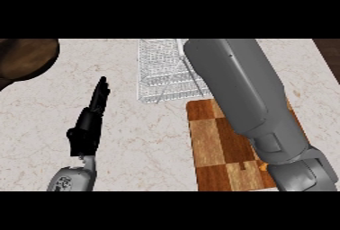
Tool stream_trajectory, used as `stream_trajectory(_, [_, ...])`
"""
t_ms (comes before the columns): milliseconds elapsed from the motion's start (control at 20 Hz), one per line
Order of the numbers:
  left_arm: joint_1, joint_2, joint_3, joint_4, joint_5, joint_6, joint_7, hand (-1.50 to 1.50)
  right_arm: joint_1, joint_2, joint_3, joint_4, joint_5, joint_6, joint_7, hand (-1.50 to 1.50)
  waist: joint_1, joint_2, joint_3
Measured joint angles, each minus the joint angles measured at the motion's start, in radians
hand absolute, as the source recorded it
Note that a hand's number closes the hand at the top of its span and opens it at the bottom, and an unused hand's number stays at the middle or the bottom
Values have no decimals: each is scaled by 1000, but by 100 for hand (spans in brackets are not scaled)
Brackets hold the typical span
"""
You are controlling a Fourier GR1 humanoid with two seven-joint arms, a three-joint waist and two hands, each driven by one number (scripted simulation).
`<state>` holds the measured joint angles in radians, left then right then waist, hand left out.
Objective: Pick the lemon from the cutting board and place it in the tiered basket
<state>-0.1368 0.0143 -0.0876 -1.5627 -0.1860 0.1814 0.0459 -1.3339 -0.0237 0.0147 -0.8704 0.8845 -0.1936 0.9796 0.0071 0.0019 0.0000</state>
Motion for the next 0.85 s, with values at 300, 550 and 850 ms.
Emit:
stream_trajectory(300, [8,8,17,5,9,-2,-2,0,71,-65,-75,-152,12,-45,47,-150,-24,-9,0])
stream_trajectory(550, [23,16,38,12,16,2,-13,0,229,-101,-144,-385,-31,-41,60,-150,-53,-19,2])
stream_trajectory(850, [39,32,64,-1,28,2,-14,0,523,-145,-193,-754,-142,28,47,-150,-83,-26,2])
